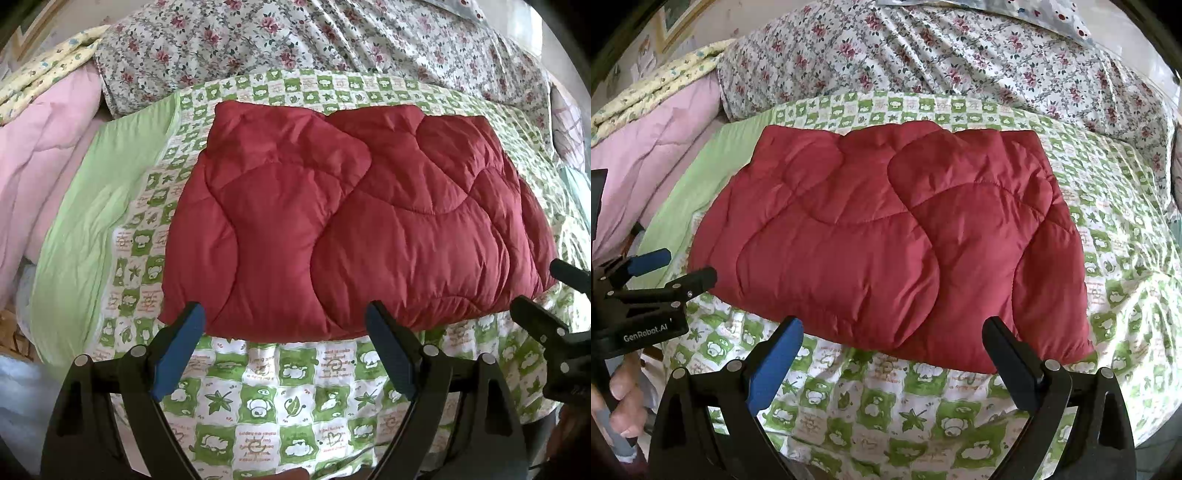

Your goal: Fold large clothes

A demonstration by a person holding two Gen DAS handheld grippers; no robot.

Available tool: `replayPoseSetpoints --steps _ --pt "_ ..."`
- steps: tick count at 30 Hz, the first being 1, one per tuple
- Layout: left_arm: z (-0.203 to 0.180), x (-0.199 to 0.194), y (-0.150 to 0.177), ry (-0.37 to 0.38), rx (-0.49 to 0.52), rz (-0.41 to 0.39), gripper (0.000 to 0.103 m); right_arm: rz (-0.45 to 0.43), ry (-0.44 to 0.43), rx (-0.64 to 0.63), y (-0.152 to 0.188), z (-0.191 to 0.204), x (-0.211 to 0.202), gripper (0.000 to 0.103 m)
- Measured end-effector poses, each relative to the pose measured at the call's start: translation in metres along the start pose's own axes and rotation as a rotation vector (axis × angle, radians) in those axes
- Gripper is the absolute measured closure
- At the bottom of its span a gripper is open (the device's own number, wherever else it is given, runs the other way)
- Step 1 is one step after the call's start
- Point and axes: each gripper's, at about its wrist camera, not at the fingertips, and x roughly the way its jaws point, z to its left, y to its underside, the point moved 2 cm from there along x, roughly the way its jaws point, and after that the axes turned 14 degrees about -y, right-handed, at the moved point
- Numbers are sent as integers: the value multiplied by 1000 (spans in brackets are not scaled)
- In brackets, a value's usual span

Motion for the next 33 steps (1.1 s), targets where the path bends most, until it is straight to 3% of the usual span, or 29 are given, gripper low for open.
replayPoseSetpoints --steps 33 --pt "2 5 -3 -2 -5 5 14 25 -6 -3 -4 -2 5 4"
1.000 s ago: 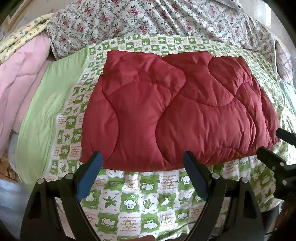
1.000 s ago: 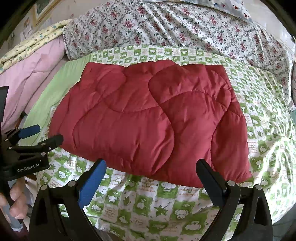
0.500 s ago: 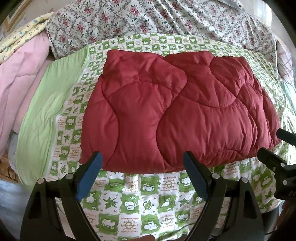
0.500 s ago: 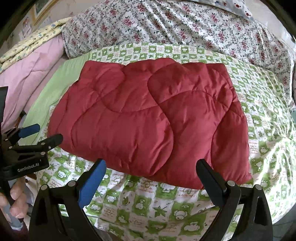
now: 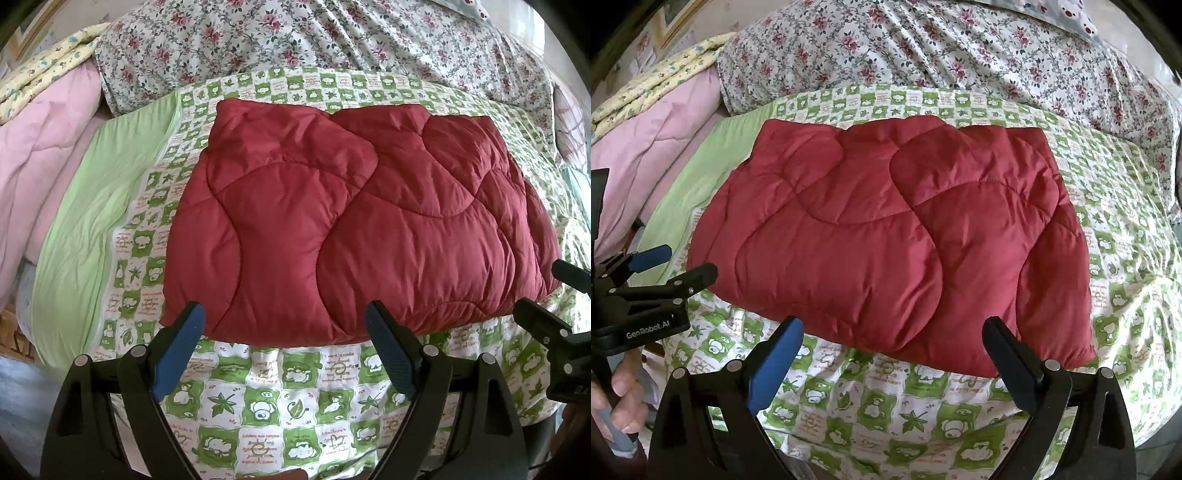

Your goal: Fold large clothes

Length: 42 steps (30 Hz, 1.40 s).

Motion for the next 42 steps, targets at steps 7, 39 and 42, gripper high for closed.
replayPoseSetpoints --steps 7,39,42 --pt "0 -1 0 -7 2 -5 14 -3 0 -2 0 1 -1 4" --pt "2 -5 -1 -10 4 -18 14 -16 2 -2 -3 6 -7 4" --pt "2 -6 -1 -11 5 -22 14 -18 1 0 -3 7 -7 4"
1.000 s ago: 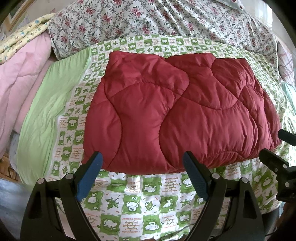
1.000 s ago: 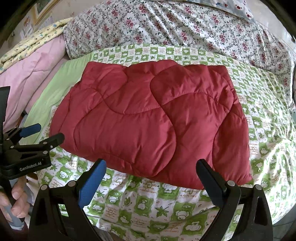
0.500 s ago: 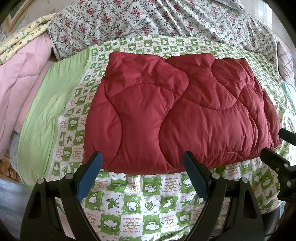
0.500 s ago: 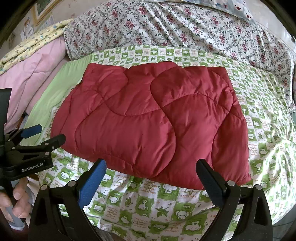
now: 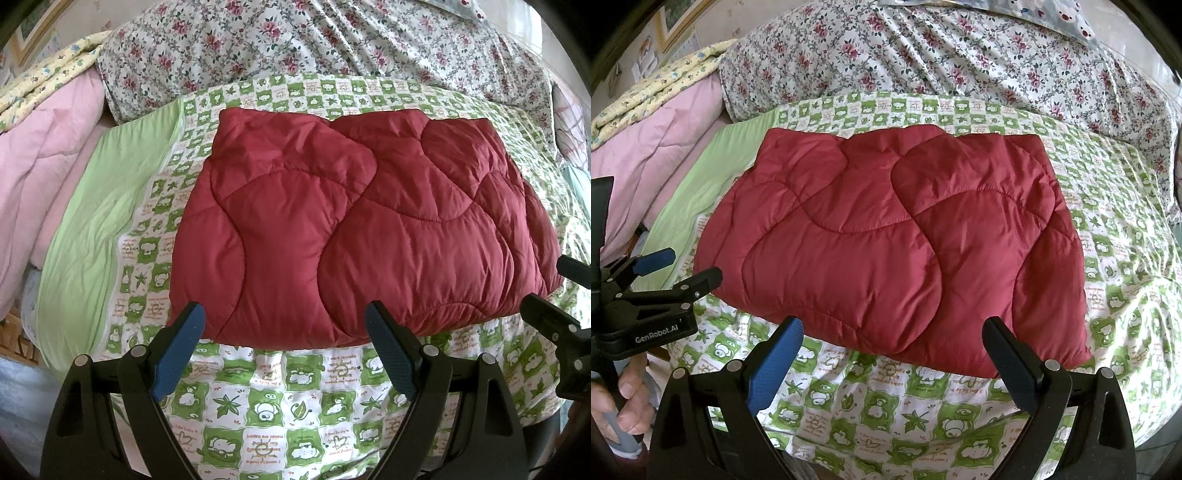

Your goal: Fold large clothes

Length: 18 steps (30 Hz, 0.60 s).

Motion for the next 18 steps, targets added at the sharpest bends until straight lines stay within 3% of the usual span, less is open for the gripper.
replayPoseSetpoints --steps 18 --pt "-1 -2 0 -2 -3 -2 14 -4 -2 0 0 0 -2 4"
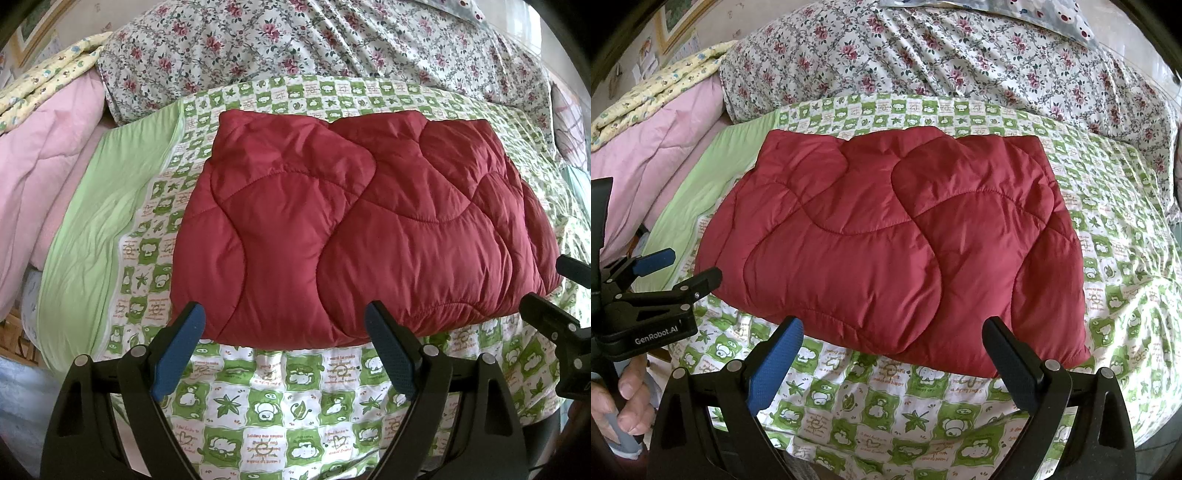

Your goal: Fold large clothes

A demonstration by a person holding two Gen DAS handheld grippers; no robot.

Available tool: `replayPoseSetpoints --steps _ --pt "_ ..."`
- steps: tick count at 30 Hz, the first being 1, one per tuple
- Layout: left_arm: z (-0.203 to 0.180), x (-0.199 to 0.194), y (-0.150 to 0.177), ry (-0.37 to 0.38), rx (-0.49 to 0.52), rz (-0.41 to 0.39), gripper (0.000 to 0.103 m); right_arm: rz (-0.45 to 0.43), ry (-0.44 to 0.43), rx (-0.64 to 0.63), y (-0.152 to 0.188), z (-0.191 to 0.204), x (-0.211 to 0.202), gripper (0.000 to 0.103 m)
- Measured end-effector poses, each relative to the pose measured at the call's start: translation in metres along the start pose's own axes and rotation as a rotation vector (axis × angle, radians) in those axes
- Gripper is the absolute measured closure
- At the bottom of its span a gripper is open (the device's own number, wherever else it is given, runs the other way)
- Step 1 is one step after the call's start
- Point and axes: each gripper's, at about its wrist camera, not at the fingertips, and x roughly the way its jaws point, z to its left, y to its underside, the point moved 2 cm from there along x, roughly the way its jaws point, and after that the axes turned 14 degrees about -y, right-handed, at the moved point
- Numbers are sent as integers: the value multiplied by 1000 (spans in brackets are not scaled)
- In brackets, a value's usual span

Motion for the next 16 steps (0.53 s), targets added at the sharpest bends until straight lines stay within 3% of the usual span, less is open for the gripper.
replayPoseSetpoints --steps 16 --pt "0 9 -6 30 -25 19 14 -18 -4 36 -4 -12 0 4"
